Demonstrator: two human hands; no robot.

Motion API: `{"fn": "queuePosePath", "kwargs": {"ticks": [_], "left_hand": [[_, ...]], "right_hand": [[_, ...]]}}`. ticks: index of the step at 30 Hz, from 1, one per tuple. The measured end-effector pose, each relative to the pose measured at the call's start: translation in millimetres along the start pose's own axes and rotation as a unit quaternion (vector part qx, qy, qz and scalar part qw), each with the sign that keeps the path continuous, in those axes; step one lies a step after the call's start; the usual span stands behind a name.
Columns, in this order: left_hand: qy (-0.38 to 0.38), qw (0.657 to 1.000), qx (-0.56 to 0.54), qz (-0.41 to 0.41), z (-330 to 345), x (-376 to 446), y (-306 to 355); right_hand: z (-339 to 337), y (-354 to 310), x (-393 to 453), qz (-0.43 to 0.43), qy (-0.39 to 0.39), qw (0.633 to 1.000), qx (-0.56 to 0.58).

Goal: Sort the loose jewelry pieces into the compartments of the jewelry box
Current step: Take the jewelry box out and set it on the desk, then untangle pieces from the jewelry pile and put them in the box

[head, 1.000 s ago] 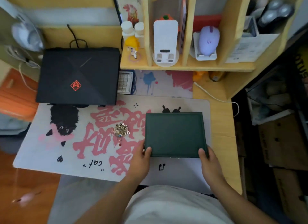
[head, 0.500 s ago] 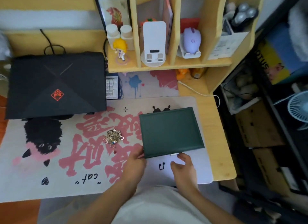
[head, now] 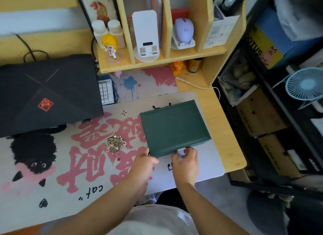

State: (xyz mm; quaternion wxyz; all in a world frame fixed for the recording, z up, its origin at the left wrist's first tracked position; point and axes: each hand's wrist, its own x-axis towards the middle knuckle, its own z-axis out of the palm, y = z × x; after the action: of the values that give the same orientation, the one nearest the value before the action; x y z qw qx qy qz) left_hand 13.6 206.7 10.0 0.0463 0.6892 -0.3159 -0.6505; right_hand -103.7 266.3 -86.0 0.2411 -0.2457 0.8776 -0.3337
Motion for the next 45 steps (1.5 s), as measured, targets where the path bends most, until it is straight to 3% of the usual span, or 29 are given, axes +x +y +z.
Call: {"fn": "queuePosePath", "kwargs": {"ticks": [2,4,7,11,13,16,22,25,32,35,38,42,45], "left_hand": [[-0.012,1.0,-0.02,-0.004,-0.8,-0.7,0.9],[-0.016,0.994,-0.108,0.015,-1.9,-10.6,-1.6],[0.009,0.952,-0.302,0.049,-6.4,-27.3,4.6],[0.009,0.907,-0.39,0.159,-26.5,-40.6,48.7],[0.007,0.903,-0.373,0.211,-39.5,-41.5,80.3],[0.024,0.925,-0.273,0.263,-53.0,-25.0,125.1],[0.069,0.939,-0.191,0.279,-59.0,7.6,150.8],[0.082,0.931,-0.201,0.293,-51.6,10.3,149.8],[0.105,0.922,-0.208,0.309,-46.8,15.1,145.3],[0.116,0.925,-0.169,0.319,-40.0,13.7,133.7],[0.191,0.927,-0.188,0.264,-30.4,9.6,104.8],[0.269,0.935,-0.142,0.181,-20.0,13.3,31.5],[0.305,0.934,-0.086,0.164,-23.0,14.4,-22.3]], "right_hand": [[2.2,0.7,-1.5,-0.01,0.013,1.0,-0.008],[2.3,1.5,-1.6,-0.01,0.012,1.0,-0.004],[-2.4,2.9,-1.6,-0.013,-0.013,1.0,-0.011],[-33.4,3.9,3.9,-0.03,-0.01,0.999,0.037],[-57.5,0.7,18.6,-0.015,0.02,0.996,0.081],[-86.7,-9.0,61.9,-0.008,0.013,0.997,0.078],[-91.6,-34.6,134.1,-0.022,-0.182,0.983,-0.021],[-81.6,-31.3,142.3,-0.034,-0.232,0.971,-0.056],[-57.0,-19.8,155.7,-0.156,-0.189,0.956,-0.16],[-54.0,-30.5,172.1,-0.17,-0.189,0.951,-0.173],[-51.7,-42.8,187.8,-0.193,-0.195,0.943,-0.191],[-45.0,-45.5,199.4,-0.203,-0.191,0.944,-0.177],[-43.4,-40.4,195.8,-0.204,-0.168,0.953,-0.149]]}}
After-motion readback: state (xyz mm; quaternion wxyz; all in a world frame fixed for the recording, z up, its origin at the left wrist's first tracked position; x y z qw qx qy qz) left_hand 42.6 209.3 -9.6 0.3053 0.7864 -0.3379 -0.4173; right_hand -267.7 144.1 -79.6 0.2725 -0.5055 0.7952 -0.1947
